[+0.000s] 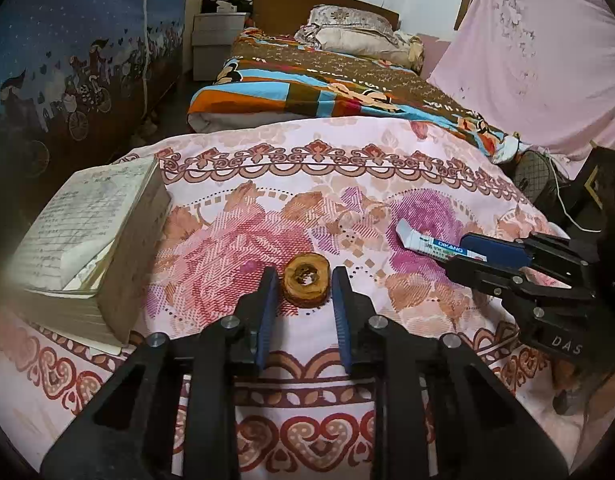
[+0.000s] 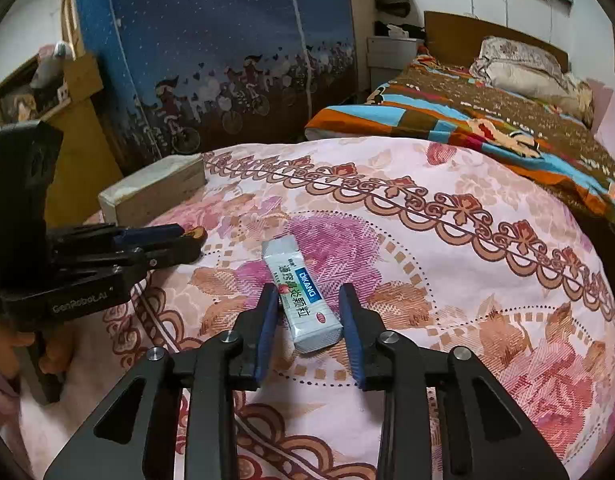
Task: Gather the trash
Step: 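Grasp the white toothpaste tube with the right tool while the left tool grasps the brown ring, then carry both items over the bucket and open both tools to drop them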
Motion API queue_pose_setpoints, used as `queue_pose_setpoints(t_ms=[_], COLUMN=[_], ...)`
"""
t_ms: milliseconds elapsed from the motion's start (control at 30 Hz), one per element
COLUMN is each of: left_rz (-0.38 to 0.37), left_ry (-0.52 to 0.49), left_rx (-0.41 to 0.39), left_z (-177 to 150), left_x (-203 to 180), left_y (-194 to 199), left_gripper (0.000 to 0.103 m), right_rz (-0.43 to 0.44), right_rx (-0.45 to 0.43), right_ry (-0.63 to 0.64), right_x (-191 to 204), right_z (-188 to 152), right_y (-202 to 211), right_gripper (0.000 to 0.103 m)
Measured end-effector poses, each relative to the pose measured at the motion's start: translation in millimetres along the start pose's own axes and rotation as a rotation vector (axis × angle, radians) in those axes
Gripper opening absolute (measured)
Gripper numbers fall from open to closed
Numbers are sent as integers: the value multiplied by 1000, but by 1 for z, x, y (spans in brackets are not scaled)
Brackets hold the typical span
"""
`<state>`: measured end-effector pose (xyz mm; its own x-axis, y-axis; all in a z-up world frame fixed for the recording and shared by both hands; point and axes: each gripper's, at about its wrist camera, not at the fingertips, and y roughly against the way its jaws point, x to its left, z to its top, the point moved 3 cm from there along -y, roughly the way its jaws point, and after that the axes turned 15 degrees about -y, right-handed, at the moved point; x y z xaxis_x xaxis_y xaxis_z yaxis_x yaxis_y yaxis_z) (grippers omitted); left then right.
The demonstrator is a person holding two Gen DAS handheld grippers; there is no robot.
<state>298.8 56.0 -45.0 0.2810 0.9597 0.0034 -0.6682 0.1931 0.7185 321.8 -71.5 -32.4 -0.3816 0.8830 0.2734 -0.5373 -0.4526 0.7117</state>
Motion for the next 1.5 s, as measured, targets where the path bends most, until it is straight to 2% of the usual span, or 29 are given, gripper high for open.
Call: queue_pose_setpoints(t_ms=[233, 400, 600, 767, 1133, 1300, 1500], left_rz=[24, 39, 77, 70, 58, 65, 61], left_ry=[-19, -58, -107, -94, -37, -71, -132], left_rx=[2, -42, -111, -177, -428, -527, -604], left_z=[2, 5, 9, 12, 30, 38, 45], left_x=[-3, -10, -18, -27, -61, -82, -109], left_y=[0, 10, 26, 42, 98, 119, 131], left_gripper=[8, 8, 8, 8, 8, 8, 8], right_rz=[-23, -37, -58, -82, -102, -118, -157], right_rx=[-13, -46, -128, -266, -620, -722, -819], right_ry=[30, 42, 40, 51, 78, 46, 1], right_x=[4, 5, 4, 6, 15, 8, -7], right_z=[-1, -1, 0, -2, -12, -17, -25], right_y=[1, 6, 20, 45, 113, 143, 177], right_gripper=[25, 25, 25, 25, 25, 25, 25])
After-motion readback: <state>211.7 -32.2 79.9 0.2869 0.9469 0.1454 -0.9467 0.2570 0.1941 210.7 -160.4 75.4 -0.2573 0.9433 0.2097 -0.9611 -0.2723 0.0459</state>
